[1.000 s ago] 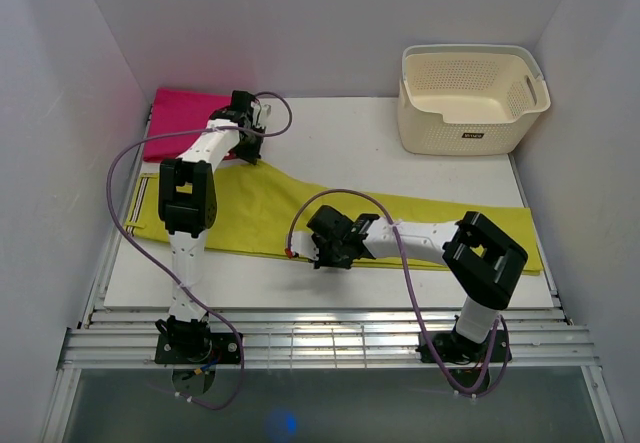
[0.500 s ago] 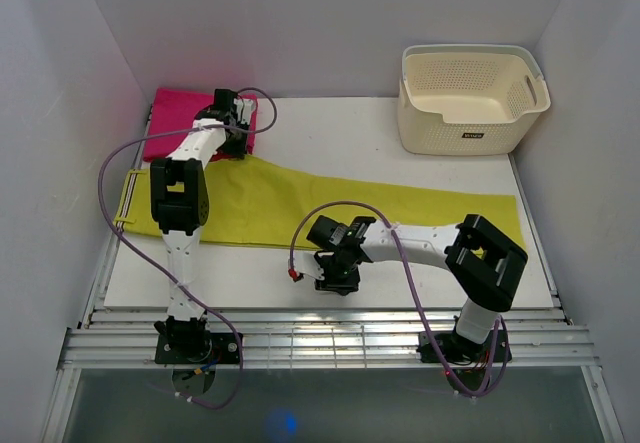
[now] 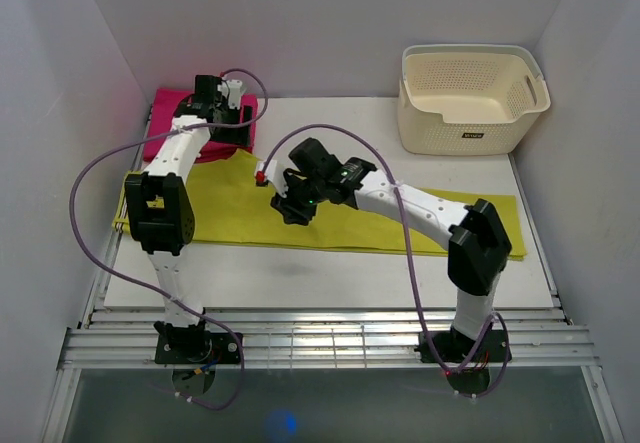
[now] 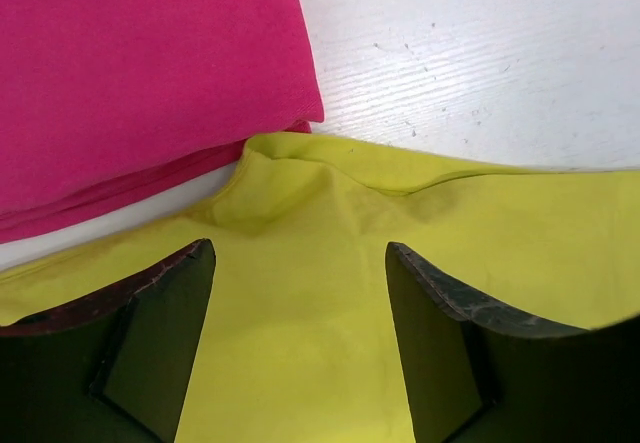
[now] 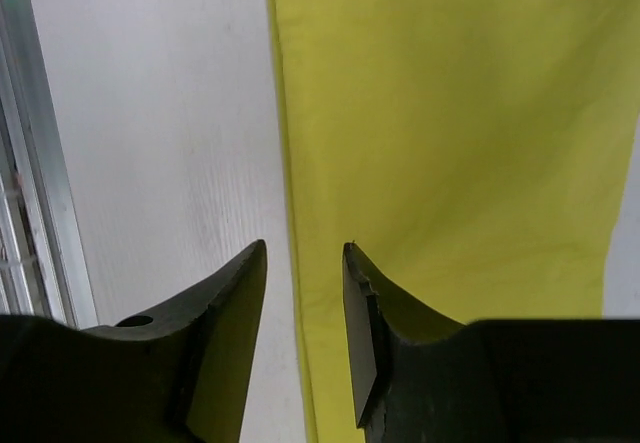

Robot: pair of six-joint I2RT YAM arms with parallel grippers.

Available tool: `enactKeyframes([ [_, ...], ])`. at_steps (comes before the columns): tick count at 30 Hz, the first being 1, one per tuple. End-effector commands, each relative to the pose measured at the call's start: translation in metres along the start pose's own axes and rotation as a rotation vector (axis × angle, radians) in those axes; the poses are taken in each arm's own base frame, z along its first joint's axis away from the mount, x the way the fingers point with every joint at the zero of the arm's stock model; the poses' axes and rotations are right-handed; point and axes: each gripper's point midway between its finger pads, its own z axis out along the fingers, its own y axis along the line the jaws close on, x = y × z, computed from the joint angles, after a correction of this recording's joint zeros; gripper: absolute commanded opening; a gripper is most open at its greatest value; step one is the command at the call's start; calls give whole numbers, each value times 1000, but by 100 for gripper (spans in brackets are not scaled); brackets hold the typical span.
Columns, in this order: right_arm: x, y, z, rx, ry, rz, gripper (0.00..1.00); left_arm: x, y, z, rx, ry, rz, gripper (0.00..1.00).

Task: Fold and stack the trousers
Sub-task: Fold the trousers

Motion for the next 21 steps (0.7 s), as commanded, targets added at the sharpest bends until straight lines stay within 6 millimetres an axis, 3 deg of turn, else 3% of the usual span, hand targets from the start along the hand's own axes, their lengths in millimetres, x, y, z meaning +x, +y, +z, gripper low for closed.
enactKeyframes([
  [1,-56,-1,38,-14,-128,2,43,-7,12,-32,-5,-37,-71,80],
  [3,-70,5,57,-15,-138,-30,42,-7,21,-29,25,-32,-124,79],
  [4,-65,6,77,-20,-114,-30,42,-6,24,-27,35,-27,-146,78],
  [5,-80,8,84,-11,-145,-55,42,-7,25,-20,50,-18,-164,77],
  [6,-81,4,92,15,-143,-59,41,-5,39,-19,64,-17,-201,76],
  [9,-70,-5,131,41,-128,-9,38,5,33,-12,147,22,-231,68],
  [12,-53,2,152,14,-63,-18,30,19,30,-18,205,49,-300,60],
  [13,-37,9,163,-20,-23,-18,25,21,21,-22,272,48,-314,58],
  [14,-28,17,167,-59,0,-26,15,28,19,-27,296,65,-332,49],
  [15,-23,29,166,-117,12,-17,11,34,18,-31,317,76,-353,45],
  [16,-6,42,163,-168,55,-1,8,50,2,-38,397,113,-378,42],
  [17,-2,51,158,-200,56,-1,8,60,-4,-43,431,134,-388,37],
  [18,6,69,142,-254,52,6,8,66,-12,-52,457,139,-391,34],
  [19,-2,74,134,-271,5,-3,8,95,-26,-52,514,196,-406,33],
  [20,-8,77,124,-275,-27,-6,8,109,-32,-55,530,221,-421,32],
  [21,-28,77,100,-255,-88,-5,8,125,-38,-56,539,253,-439,29],
])
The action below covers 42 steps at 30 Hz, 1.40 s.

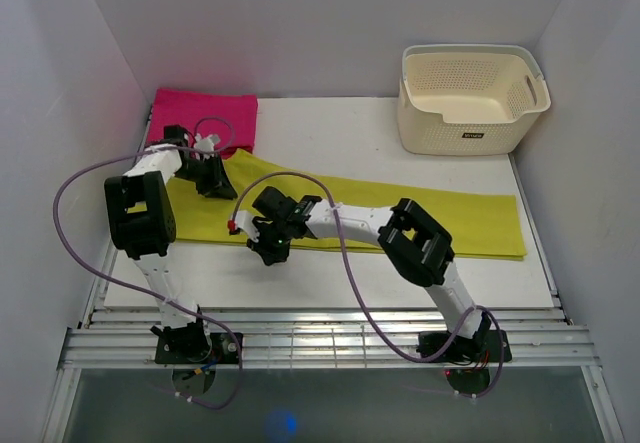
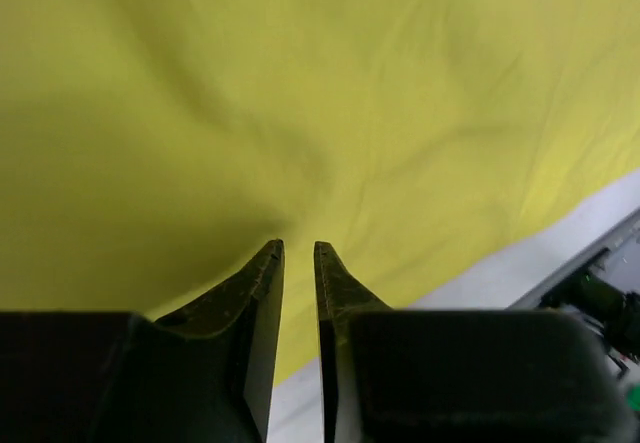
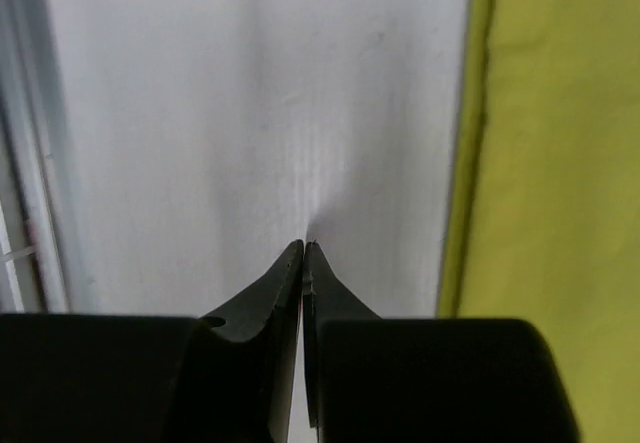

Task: Fold and stack the trousers
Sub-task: Fold the trousers

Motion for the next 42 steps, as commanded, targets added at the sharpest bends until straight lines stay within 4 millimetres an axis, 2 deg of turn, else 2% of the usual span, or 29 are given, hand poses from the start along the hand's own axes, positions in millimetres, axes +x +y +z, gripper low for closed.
enactKeyframes([
  [1,-49,26,-64,-41,-194,-33,8,69,-38,-13,178,99,-45,29],
  [3,-69,14,-96,7,-277,0,8,99,-32,-7,175,148,-64,28],
  [4,-73,4,-106,29,-305,19,9,112,-27,-5,163,171,-56,26],
  [5,-79,-26,-124,88,-358,52,10,132,-24,-4,153,205,-71,25],
  [7,-79,-59,-136,143,-384,125,13,152,-20,-5,142,237,-81,23],
  [8,-85,-88,-155,193,-419,151,13,158,-20,-7,144,241,-67,23],
  [9,-72,-106,-144,201,-385,198,13,169,-20,-7,142,261,-73,23],
  [10,-66,-128,-150,224,-388,246,12,173,-20,-8,141,272,-72,22],
  [12,-67,-156,-148,244,-402,291,12,169,-19,-12,137,270,-27,22],
  [15,-62,-184,-148,280,-419,359,13,166,-31,-22,200,267,18,23],
  [17,-58,-181,-142,247,-414,369,15,155,-45,-30,268,218,36,26],
  [18,-52,-169,-135,186,-405,381,15,145,-50,-36,285,182,51,35],
  [19,-49,-160,-131,149,-399,385,17,121,-59,-47,275,108,98,42],
  [20,-50,-148,-125,113,-394,378,18,98,-56,-51,226,36,145,49],
  [21,-53,-136,-127,92,-397,354,19,77,-55,-58,180,-25,172,60],
  [22,-40,-124,-115,72,-365,356,20,32,-58,-73,121,-156,214,64],
  [23,-45,-107,-107,52,-360,316,21,9,-47,-81,19,-216,228,67],
  [24,-48,-100,-109,70,-359,273,21,-11,-45,-88,-21,-265,243,70],
  [25,-38,-89,-99,65,-330,267,21,-33,-44,-94,-54,-317,258,78],
  [26,-43,-73,-90,56,-324,227,21,-60,-35,-97,-107,-350,262,81],
  [28,-38,-66,-79,97,-288,180,21,-77,-25,-90,-130,-328,233,82],
  [29,-37,-55,-68,97,-263,157,21,-96,-17,-79,-128,-314,236,84],
  [32,-28,-51,-45,145,-198,128,20,-104,-8,-55,-96,-259,183,86],
  [35,-12,-50,-26,156,-135,137,19,-103,0,-24,-67,-211,162,88],
  [36,0,-50,-17,146,-91,160,18,-99,3,-10,-59,-182,162,86],
  [38,13,-48,-11,131,-51,182,17,-93,2,2,-45,-158,164,79],
  [39,27,-42,-9,116,-22,197,17,-86,5,12,-42,-136,156,77],
  [41,35,-35,-9,93,-11,207,16,-85,8,20,-54,-134,159,73],
  [42,33,-33,-13,87,-19,207,16,-83,7,25,-57,-128,166,68],
])
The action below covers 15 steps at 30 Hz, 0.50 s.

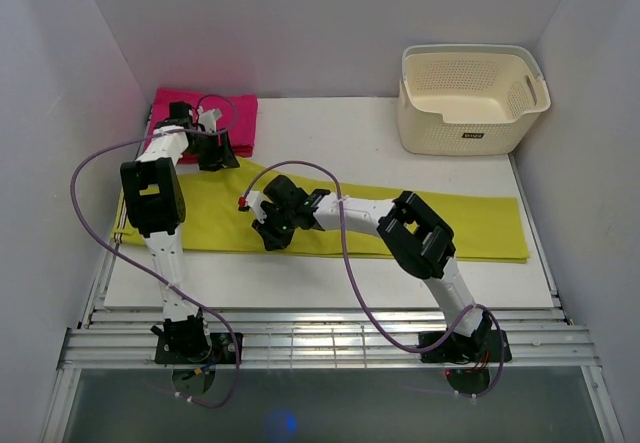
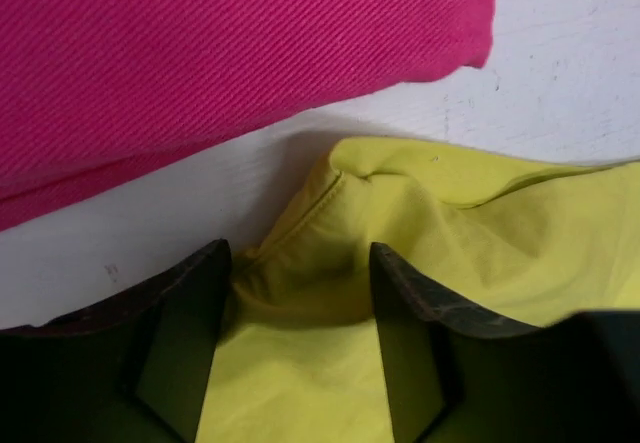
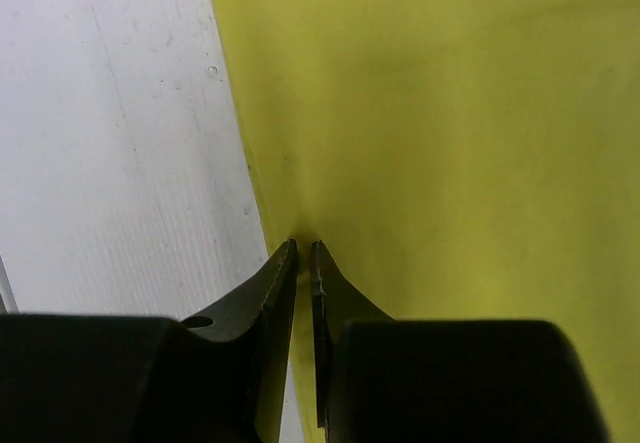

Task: Fold and stack the trousers
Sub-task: Fold the trousers

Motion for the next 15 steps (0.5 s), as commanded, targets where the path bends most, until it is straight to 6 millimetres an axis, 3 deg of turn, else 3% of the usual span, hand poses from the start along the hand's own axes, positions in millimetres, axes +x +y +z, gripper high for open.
enactKeyframes([
  [1,22,-1,-6,3,58,18,16,-17,-21,-10,-3,-54,52,65],
  [2,19,0,-8,-4,52,18,16,-19,-20,-8,-7,-62,49,62],
  [6,32,12,-4,-86,111,67,14,-33,-18,1,-18,-96,23,28],
  [7,32,13,-5,-96,117,73,13,-40,-18,2,-22,-117,25,11],
  [9,42,17,-5,-129,162,105,13,-52,-18,0,-26,-151,25,1],
  [14,58,30,-11,-238,249,168,8,-76,-18,-12,-64,-240,50,1],
  [15,61,35,-15,-261,264,178,8,-82,-23,-18,-55,-264,66,14],
])
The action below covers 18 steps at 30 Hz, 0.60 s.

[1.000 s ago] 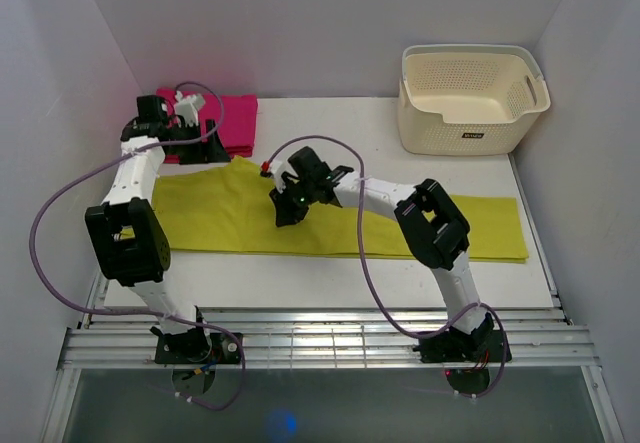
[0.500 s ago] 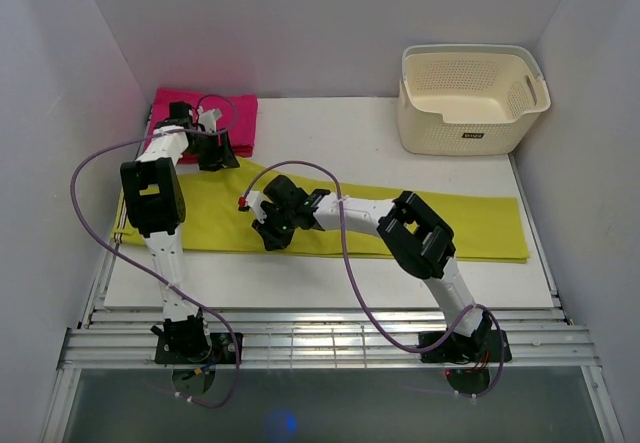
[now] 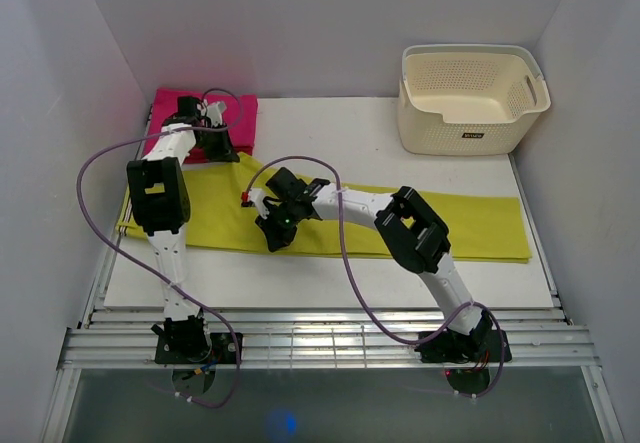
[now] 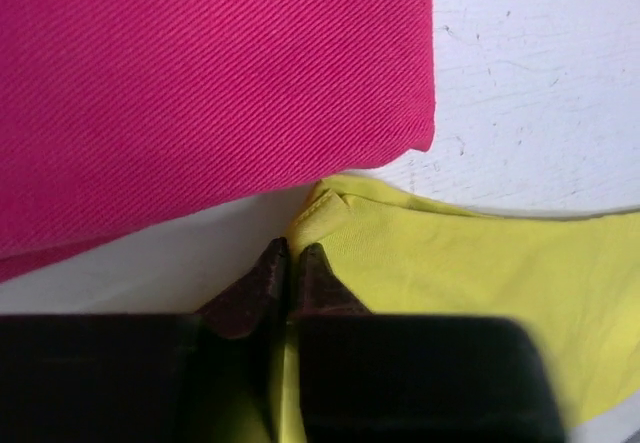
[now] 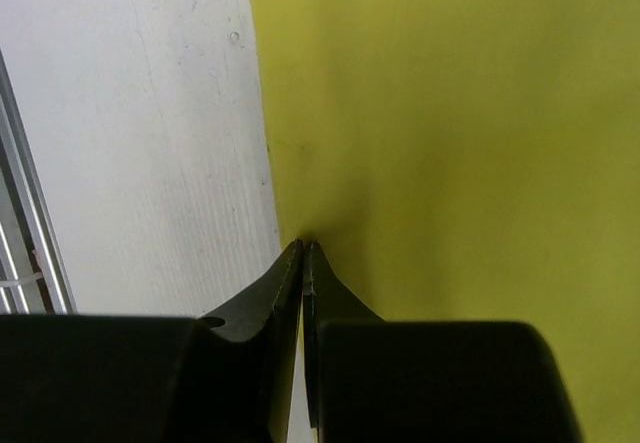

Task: Fold and stack the trousers
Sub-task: Fold the trousers

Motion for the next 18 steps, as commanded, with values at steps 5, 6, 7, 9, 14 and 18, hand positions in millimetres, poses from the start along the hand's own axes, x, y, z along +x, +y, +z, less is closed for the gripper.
enactKeyframes([
  [5,38,35,-21,-148,154,62,17,-72,-30,-57,5,-245,131,57],
  [6,34,35,-28,-142,139,53,20,-66,-32,-62,0,-235,160,58],
  [7,27,29,-36,-124,116,49,29,-69,-43,-85,-5,-261,179,60],
  [9,7,25,-62,-88,52,18,38,-43,-38,-96,-41,-217,217,66],
  [14,-15,-12,-149,39,-103,57,61,27,-23,-137,-117,-110,213,73],
  [18,31,-58,-201,169,-97,213,65,85,12,-146,-133,-40,96,97],
])
